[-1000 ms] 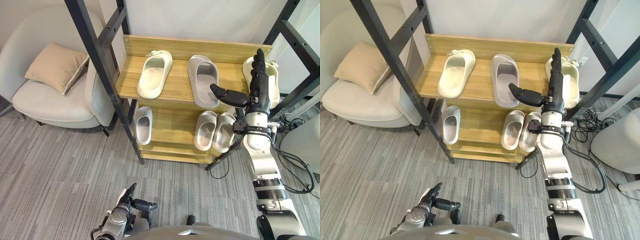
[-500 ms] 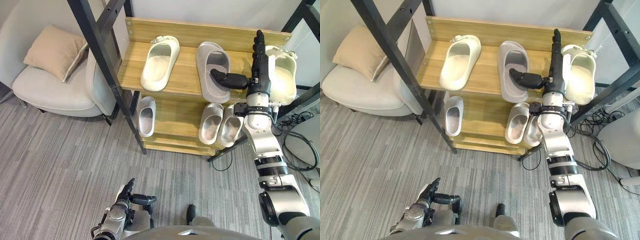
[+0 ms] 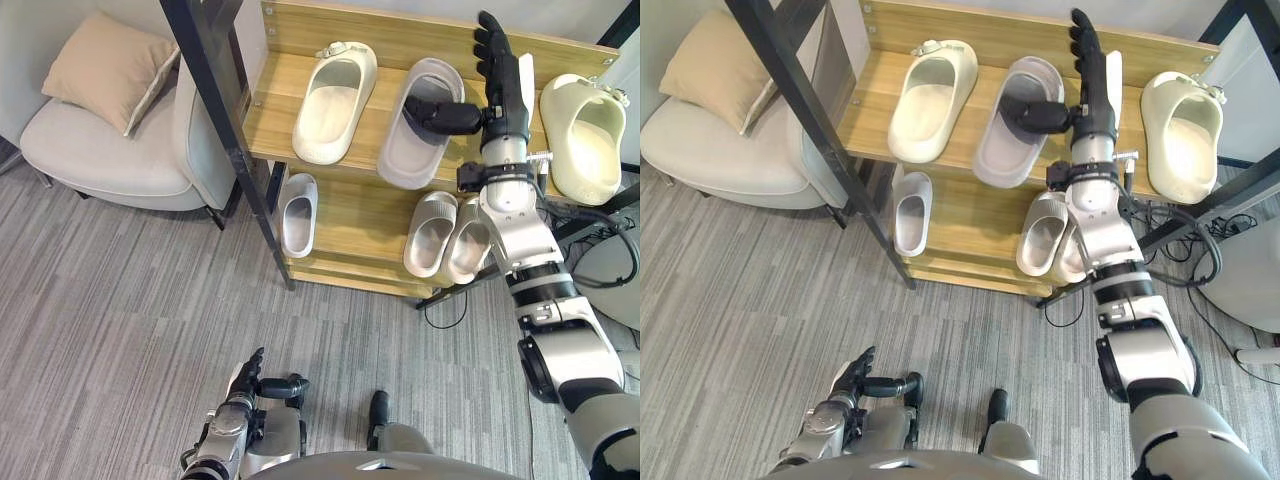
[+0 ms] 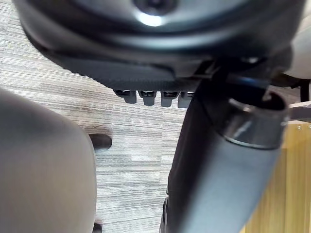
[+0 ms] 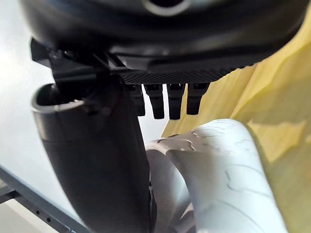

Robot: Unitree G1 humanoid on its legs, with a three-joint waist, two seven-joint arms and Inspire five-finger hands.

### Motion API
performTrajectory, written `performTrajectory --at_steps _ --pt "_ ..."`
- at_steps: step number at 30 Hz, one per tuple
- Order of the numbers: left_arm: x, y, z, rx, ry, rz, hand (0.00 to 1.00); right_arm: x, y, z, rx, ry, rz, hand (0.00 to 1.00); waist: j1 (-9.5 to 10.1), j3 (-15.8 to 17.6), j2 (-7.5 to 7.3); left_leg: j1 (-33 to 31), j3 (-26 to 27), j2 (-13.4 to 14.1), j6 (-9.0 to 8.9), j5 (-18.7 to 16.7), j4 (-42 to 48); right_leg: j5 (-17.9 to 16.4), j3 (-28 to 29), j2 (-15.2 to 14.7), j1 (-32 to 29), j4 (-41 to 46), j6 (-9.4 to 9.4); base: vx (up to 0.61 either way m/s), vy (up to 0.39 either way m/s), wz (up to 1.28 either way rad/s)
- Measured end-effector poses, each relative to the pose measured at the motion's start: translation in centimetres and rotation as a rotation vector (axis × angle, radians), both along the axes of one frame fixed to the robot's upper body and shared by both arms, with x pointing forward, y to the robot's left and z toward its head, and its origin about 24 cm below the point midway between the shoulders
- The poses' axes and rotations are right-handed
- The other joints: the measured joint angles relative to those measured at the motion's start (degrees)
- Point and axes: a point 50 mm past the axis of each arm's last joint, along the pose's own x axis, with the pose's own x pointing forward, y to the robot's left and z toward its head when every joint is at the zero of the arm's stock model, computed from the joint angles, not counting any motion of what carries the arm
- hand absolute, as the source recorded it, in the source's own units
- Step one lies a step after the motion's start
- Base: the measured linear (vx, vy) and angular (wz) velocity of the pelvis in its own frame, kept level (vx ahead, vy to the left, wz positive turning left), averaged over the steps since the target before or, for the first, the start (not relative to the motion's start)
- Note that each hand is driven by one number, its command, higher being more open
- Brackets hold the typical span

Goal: Organize the slippers on the shoe rack

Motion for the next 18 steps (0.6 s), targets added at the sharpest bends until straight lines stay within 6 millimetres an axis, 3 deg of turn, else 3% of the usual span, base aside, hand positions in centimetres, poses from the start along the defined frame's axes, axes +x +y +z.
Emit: performTrajectory --at_steps 12,18 --pt "0.0 0.0 0.1 -0.004 -0.010 0.005 1.00 0.3 -0.3 -0.6 0.036 0.033 0.013 0.00 0.14 0.06 -0.09 0.11 -1.45 -0.12 -0.06 0.56 -0.63 0.00 -1.67 0.02 0.67 -0.06 0.00 0.01 0.009 0.07" --pt "0.0 0.1 0.0 -0.001 -0.004 0.004 1.00 -1.1 -0.2 -2.0 0.034 0.029 0.046 0.00 -0.30 0.02 -0.33 0.72 -1.82 -0.17 -0.14 0.99 -1.12 0.00 -2.08 0.01 1.18 -0.05 0.00 0.00 0.004 0.02"
